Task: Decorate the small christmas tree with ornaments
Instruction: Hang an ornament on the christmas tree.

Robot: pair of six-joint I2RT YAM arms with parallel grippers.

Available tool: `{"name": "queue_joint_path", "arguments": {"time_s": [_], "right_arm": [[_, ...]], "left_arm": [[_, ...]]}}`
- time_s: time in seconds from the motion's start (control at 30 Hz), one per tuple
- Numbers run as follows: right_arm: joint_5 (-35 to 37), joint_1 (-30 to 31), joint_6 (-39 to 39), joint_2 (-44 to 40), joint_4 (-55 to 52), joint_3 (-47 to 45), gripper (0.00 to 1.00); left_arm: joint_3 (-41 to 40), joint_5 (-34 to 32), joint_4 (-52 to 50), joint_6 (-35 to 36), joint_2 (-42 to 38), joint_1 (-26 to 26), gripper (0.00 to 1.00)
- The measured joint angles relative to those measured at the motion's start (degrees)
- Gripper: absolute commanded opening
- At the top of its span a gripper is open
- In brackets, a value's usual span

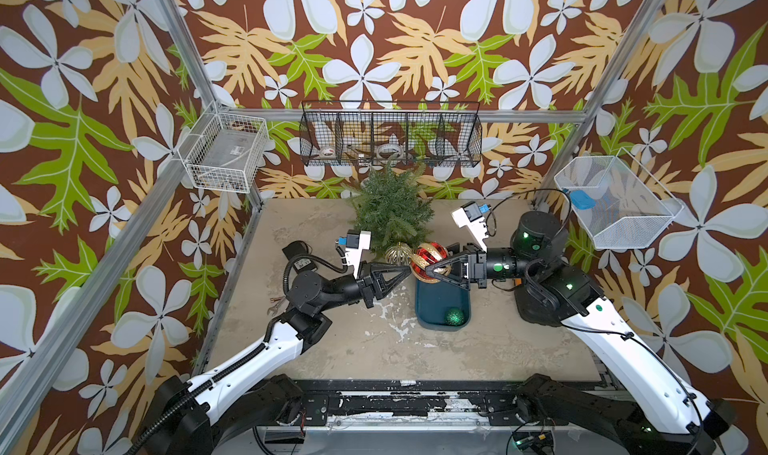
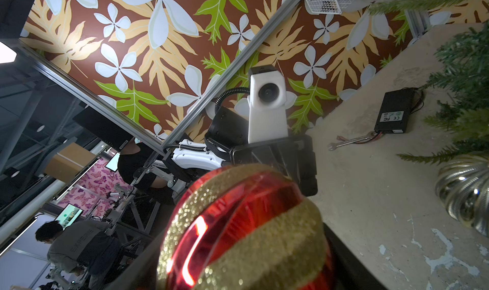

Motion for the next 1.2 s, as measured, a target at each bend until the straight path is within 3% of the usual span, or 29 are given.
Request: {"name": "queue_joint_path", "arguments": {"time_s": [0.4, 0.87, 1.2], "right_arm": [[1.29, -0.02, -0.48, 0.83, 0.0, 0.11, 0.68], [6.05, 4.33, -0.04, 9.38, 2.03, 4.61, 0.67], [9.01, 6.25, -1.16, 17.0, 1.99, 10.23, 0.67]], "left_arm": [[-0.81, -3.17, -7.91, 4.24, -5.2, 0.5, 0.0], [-0.17, -8.04, -21.99, 8.74, -11.76, 7.06, 0.0], [0.07, -5.38, -25.4, 9.79, -13.05, 14.75, 0.0]]}}
